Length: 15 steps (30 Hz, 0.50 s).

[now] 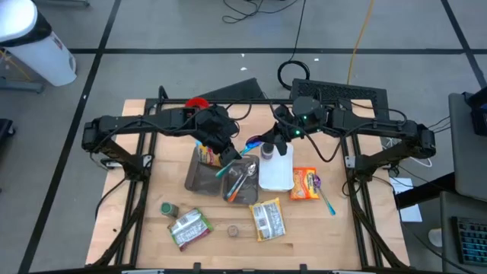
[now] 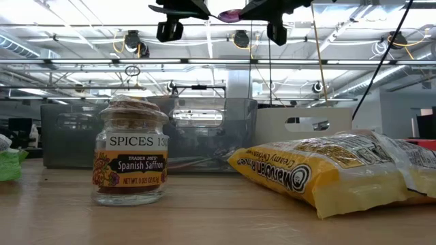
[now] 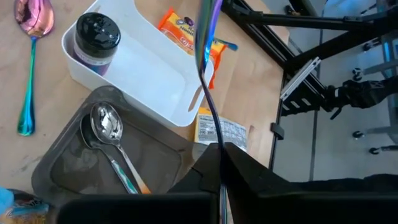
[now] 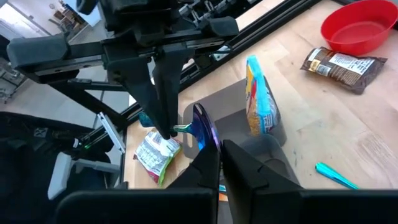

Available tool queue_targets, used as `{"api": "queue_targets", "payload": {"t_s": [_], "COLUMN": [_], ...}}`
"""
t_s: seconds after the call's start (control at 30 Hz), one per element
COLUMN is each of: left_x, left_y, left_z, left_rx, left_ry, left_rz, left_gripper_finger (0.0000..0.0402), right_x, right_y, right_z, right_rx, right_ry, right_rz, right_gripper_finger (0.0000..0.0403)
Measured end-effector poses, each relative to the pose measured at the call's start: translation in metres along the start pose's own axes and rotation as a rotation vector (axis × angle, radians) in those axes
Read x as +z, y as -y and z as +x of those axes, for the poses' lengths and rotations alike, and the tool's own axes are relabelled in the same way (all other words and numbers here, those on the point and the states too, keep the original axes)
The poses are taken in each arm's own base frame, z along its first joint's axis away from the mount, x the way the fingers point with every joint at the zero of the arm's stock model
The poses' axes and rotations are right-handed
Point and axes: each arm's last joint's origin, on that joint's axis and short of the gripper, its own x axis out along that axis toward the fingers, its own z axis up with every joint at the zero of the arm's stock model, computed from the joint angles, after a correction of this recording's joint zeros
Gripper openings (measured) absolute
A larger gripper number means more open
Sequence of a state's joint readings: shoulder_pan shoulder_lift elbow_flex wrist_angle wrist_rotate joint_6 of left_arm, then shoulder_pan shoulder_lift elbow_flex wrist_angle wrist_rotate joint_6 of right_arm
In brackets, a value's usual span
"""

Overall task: Pick & Place Food Item
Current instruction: Put the blue spoon into the right gray bin

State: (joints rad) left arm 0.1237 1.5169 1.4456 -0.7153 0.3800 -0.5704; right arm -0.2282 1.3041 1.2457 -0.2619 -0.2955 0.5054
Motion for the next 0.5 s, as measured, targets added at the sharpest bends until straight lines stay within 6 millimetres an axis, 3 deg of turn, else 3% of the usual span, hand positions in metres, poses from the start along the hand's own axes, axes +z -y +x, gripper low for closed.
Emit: {"api": "queue_targets", "payload": {"t_s": [0.27, 0.5], "left_x": [-0.001, -0.002], "left_y": [-0.001, -0.005], "left_z": [0.000, 0.012], "left_rx": [0.018, 0.033], "left_ry": [-0.004, -0.044], "left_rz": [-0.030, -0.046], "left_gripper_finger": [0.0005, 0.0004], "right_x": [0.000, 0.002], "right_y": [0.000, 0.000], "right_z": [0.000, -0.001], "right_rx": [0.003, -0.007], "right_ry": [0.002, 0.018], "right_rz": [0.001, -0.001], "right_gripper_finger": [0.0016, 0.0077]}}
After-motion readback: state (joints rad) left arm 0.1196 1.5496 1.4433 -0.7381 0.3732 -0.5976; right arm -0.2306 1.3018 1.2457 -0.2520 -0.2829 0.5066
